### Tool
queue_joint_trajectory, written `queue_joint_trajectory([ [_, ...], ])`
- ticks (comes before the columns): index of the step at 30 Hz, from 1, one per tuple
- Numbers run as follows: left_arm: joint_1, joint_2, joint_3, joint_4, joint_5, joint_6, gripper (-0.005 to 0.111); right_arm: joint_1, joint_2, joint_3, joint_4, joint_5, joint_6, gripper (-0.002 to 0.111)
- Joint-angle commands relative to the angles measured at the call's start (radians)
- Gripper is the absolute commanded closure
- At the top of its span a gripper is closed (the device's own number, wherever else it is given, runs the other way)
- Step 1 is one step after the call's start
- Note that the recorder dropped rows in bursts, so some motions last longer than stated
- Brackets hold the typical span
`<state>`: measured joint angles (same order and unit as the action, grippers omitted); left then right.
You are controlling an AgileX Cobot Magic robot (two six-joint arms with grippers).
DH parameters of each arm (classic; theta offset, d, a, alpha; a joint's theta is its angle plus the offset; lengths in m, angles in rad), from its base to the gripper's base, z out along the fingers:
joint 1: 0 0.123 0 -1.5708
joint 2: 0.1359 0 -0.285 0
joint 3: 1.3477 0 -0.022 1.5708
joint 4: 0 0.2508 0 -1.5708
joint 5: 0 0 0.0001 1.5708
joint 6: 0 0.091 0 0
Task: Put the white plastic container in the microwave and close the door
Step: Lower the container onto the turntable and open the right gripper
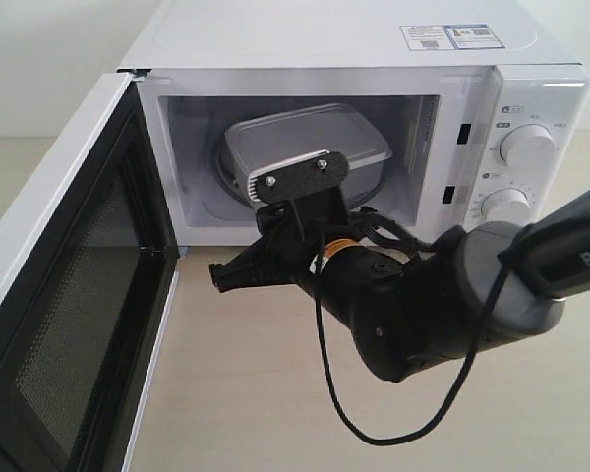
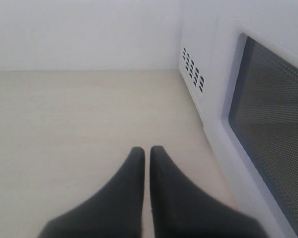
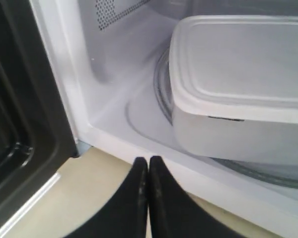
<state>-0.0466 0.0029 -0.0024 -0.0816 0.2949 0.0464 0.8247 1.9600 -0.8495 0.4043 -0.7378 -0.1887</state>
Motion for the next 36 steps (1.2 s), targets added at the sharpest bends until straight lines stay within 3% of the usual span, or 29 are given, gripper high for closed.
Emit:
queue_joint_trajectory([
  [1, 0.003, -0.003, 0.002, -0.008, 0.001, 0.006, 0.102, -0.035, 0.038, -0.011, 0.008, -0.061, 0.006, 0.108],
  [20, 0.003, -0.003, 0.002, -0.008, 0.001, 0.006, 0.102, -0.106, 0.16, -0.26, 0.074, 0.104, -0.008, 0.108],
  [28, 0.003, -0.003, 0.002, -0.008, 0.001, 0.006, 0.102, -0.102, 0.103, -0.237, 0.08, 0.149, -0.01, 0.108],
  [36, 0.003, -0.003, 0.002, -0.008, 0.001, 0.006, 0.102, -0.028, -0.068, -0.035, 0.08, 0.099, -0.045, 0.108],
])
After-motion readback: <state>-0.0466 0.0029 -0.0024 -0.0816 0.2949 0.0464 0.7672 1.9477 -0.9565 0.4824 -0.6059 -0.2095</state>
